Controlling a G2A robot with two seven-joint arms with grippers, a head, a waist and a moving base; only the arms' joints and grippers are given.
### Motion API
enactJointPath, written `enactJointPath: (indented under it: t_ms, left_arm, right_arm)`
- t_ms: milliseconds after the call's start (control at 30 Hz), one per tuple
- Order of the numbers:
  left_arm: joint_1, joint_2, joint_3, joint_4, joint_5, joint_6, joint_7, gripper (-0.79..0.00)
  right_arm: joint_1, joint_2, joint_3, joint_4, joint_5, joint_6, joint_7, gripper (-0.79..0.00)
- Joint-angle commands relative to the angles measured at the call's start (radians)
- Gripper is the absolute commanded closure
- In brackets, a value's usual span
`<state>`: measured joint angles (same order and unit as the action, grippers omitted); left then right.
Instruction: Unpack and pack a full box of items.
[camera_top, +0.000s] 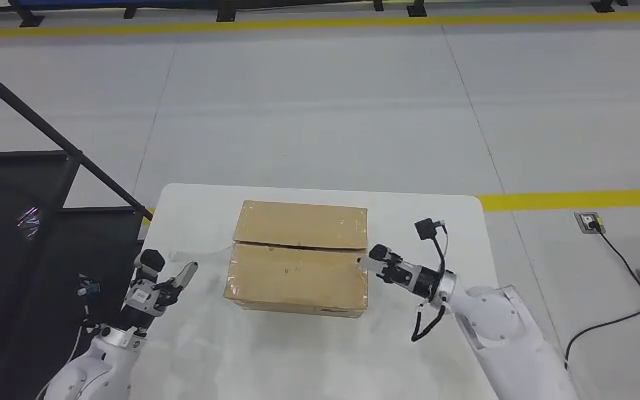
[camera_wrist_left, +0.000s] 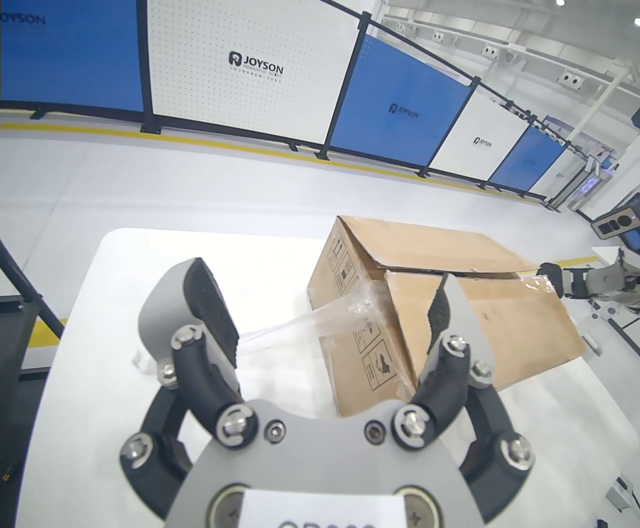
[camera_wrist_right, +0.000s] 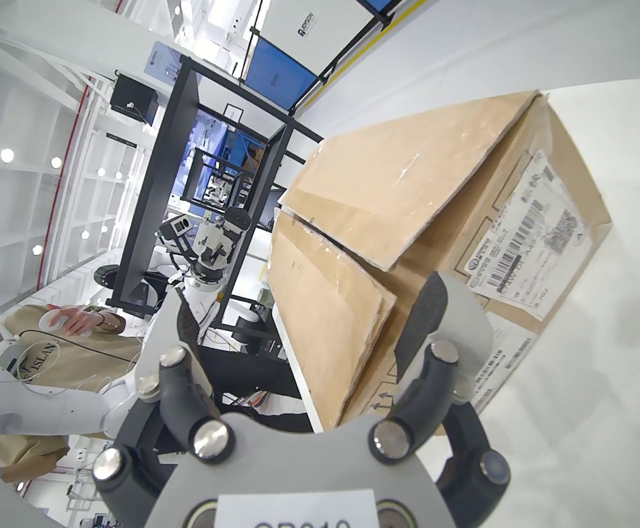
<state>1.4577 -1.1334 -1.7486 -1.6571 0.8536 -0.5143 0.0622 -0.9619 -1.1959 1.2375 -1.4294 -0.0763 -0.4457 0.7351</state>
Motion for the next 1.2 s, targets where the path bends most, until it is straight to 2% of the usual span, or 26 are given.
enactJointPath:
  t_ms: [0,167,367,500,667,833,967,1067,1167]
  left_arm:
    - [0.001,0.000,0.002,-0.002,-0.001,0.004,0.001,-0.785]
    - [0.005,-0.002,0.015,-0.013,-0.001,0.015,0.001,-0.785]
    - [0.015,-0.004,0.021,-0.051,-0.017,0.024,0.016,-0.785]
    - [0.024,-0.002,0.018,-0.078,-0.003,-0.004,0.012,-0.785]
    - [0.047,0.009,0.013,-0.080,0.092,-0.130,-0.035,-0.785]
    - [0.066,0.023,-0.002,-0.044,0.189,-0.251,-0.078,-0.785]
    - [0.073,0.034,-0.008,-0.016,0.249,-0.338,-0.121,-0.785]
    - [0.065,0.039,-0.002,-0.001,0.293,-0.351,-0.142,-0.785]
    - [0.058,0.039,0.013,0.003,0.343,-0.319,-0.122,-0.785]
  right_arm:
    - [0.014,-0.002,-0.012,0.018,0.032,-0.021,0.027,-0.785]
    - [0.028,0.001,-0.008,0.041,0.199,-0.140,0.133,-0.785]
    - [-0.003,0.024,0.029,-0.012,0.376,-0.270,0.360,-0.785]
    - [-0.052,0.055,0.036,-0.137,0.336,-0.225,0.414,-0.785]
    - [-0.100,0.098,-0.007,-0.247,0.218,-0.173,0.467,-0.785]
    - [-0.101,0.123,-0.070,-0.257,0.085,-0.156,0.483,-0.785]
    - [-0.077,0.124,-0.119,-0.251,0.068,-0.159,0.480,-0.785]
    - [-0.044,0.116,-0.138,-0.240,0.153,-0.153,0.421,-0.785]
    - [-0.008,0.103,-0.141,-0.210,0.345,-0.127,0.326,-0.785]
